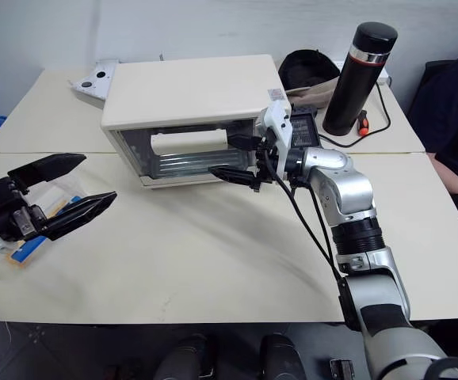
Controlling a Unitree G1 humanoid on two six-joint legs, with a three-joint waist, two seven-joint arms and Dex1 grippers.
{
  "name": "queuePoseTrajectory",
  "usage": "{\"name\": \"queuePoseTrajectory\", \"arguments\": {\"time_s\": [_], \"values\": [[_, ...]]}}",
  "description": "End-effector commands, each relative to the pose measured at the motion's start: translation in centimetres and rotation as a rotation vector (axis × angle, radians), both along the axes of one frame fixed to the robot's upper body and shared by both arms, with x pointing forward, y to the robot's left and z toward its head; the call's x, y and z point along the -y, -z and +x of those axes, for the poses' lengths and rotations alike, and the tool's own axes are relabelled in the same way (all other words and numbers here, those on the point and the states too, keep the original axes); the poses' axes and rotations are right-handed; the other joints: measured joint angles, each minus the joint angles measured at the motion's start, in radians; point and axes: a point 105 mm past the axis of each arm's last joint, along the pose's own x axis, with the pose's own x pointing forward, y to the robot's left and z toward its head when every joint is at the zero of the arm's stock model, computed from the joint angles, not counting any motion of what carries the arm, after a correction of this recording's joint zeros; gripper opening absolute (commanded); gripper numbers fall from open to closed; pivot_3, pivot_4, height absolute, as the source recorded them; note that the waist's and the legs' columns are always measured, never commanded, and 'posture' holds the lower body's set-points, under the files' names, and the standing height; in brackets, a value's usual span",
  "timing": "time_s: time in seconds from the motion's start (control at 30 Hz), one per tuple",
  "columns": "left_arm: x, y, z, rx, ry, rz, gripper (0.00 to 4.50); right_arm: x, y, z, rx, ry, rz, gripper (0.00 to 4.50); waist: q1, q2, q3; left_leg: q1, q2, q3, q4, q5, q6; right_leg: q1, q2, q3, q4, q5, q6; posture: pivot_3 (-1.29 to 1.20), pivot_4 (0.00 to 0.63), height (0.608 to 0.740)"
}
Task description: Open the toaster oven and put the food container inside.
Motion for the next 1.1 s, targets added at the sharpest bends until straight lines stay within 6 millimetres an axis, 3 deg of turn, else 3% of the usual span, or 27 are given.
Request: {"name": "queuePoseTrajectory", "arguments": {"time_s": [0.03, 0.13, 0.23, 0.47, 0.67, 0.8, 0.93, 1.1], "values": [[-1.2, -0.4, 0.8, 0.021, -0.066, -0.002, 4.5, -0.8, -1.8, -2.3, 0.049, -0.112, 0.03, 4.47, 0.001, 0.0, 0.0, 0.0, 0.0, 0.0, 0.0, 0.0, 0.0, 0.0, 0.0, 0.0, 0.0, 0.0, 0.0, 0.0, 0.15, 0.74], [-2.3, -0.8, 2.0, 0.036, -0.136, -0.015, 4.5, -0.8, -1.3, -4.5, 0.053, -0.196, 0.017, 4.47, 0.002, 0.0, 0.0, -0.001, 0.0, -0.001, 0.0, 0.0, 0.0, 0.0, 0.0, -0.001, -0.001, 0.0, 0.0, 0.0, 0.15, 0.74], [-3.0, -1.4, 3.3, 0.071, -0.187, -0.02, 3.9, -0.2, -0.3, -5.8, 0.048, -0.222, 0.02, 4.5, 0.002, 0.0, 0.0, -0.001, 0.0, -0.001, -0.001, 0.0, 0.0, 0.0, 0.0, -0.001, -0.001, 0.0, 0.0, 0.0, 0.15, 0.74], [-2.5, -1.8, 5.8, 0.099, -0.163, 0.047, 1.8, 0.6, 2.1, -6.3, -0.008, -0.204, 0.02, 4.5, 0.0, -0.001, 0.001, -0.001, 0.001, 0.001, 0.0, 0.001, -0.001, -0.001, 0.002, -0.001, 0.0, 0.0, 0.0, 0.0, 0.15, 0.74], [-1.4, -0.6, 8.6, 0.094, -0.105, 0.169, 0.01, 0.7, 3.1, -6.0, -0.031, -0.161, 0.023, 4.5, 0.003, -0.001, 0.001, -0.001, 0.0, 0.001, 0.001, 0.002, -0.001, -0.001, 0.003, -0.001, 0.001, 0.0, 0.001, 0.0, 0.15, 0.74], [-0.6, 1.3, 9.7, 0.042, -0.073, 0.249, 0.01, 0.7, 2.9, -6.1, -0.025, -0.141, 0.034, 4.5, 0.002, -0.001, 0.001, -0.001, 0.0, 0.001, 0.001, 0.002, -0.001, -0.001, 0.003, -0.001, 0.002, 0.0, 0.001, 0.0, 0.15, 0.74], [0.8, 2.8, 9.5, 0.008, 0.003, 0.263, 0.01, 1.1, 2.7, -6.0, -0.026, -0.092, 0.054, 4.5, 0.004, -0.001, 0.001, -0.001, 0.0, 0.002, 0.001, 0.002, -0.001, -0.001, 0.003, -0.001, 0.002, 0.0, 0.001, 0.0, 0.15, 0.74], [1.4, 3.6, 9.4, -0.004, 0.026, 0.252, 0.01, 3.1, 3.9, -5.2, -0.032, 0.058, 0.003, 4.5, 0.005, -0.002, 0.001, -0.001, 0.0, 0.001, 0.003, 0.003, 0.0, -0.001, 0.002, -0.001, 0.002, 0.0, 0.001, 0.0, 0.15, 0.74]]}}
